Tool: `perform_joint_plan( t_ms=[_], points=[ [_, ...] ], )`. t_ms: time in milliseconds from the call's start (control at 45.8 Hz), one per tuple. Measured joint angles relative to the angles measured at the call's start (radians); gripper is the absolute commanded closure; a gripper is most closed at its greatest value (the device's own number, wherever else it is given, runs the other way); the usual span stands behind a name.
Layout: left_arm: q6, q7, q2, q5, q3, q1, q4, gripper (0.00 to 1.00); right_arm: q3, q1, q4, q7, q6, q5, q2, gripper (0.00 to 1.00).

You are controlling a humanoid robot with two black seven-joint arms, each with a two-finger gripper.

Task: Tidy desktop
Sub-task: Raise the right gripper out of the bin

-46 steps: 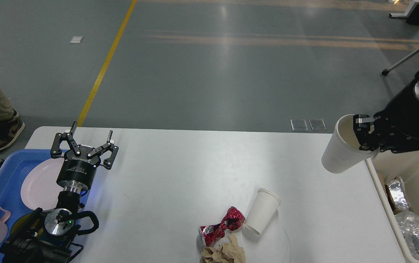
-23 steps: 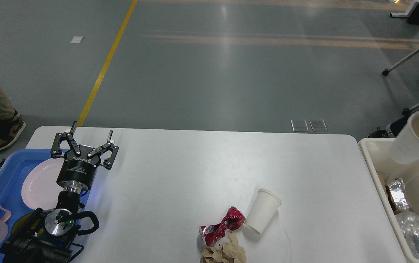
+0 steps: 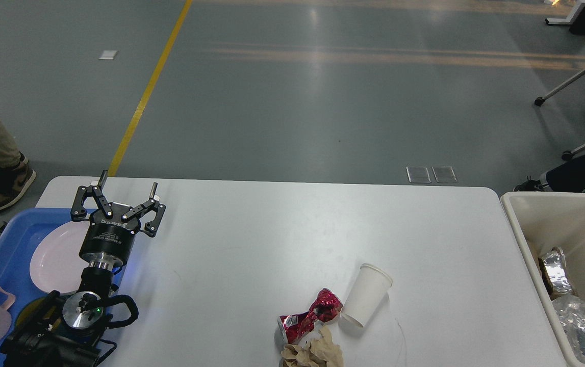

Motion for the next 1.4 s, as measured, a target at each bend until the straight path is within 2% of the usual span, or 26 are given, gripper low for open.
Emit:
perform_joint_plan(
  t_ms=[153,415,525,634,984,1005,1027,1158,1399],
  points=[
    [0.0,0.0,0.001,0.0,0.0,0.0,0.0,0.04,0.214,-0.329,-0.221,0.0,-0.067,0.0,0.096,1.0],
    [0.0,0.0,0.001,0.0,0.0,0.0,0.0,0.04,0.365,-0.672,-0.521,-0.002,-0.24,0.002,0.305,1.0],
    [0.0,0.0,0.001,0.0,0.0,0.0,0.0,0.04,0.384,-0.745,-0.607,-0.008,-0.3,0.003,0.376,1.0],
    [0.0,0.0,0.001,0.0,0.0,0.0,0.0,0.04,0.388,-0.807,-0.67,-0.032,-0.347,0.021,0.43,1.0],
    [0.0,0.0,0.001,0.0,0.0,-0.001,0.0,0.04,0.389,-0.841,-0.685,-0.068,-0.386,0.045,0.475,1.0],
    [0.0,0.0,0.001,0.0,0.0,-0.001,0.0,0.04,0.389,-0.841,-0.685,-0.071,-0.386,0.045,0.475,0.96],
    [0.0,0.0,0.001,0.0,0.0,-0.001,0.0,0.04,0.389,-0.841,-0.686,-0.074,-0.386,0.045,0.475,0.86],
    [0.0,0.0,0.001,0.0,0.0,-0.001,0.0,0.04,0.385,-0.842,-0.686,-0.081,-0.394,0.045,0.476,0.02],
    [0.0,0.0,0.001,0.0,0.0,-0.001,0.0,0.04,0.384,-0.838,-0.677,-0.081,-0.454,0.044,0.475,0.0]
  ],
)
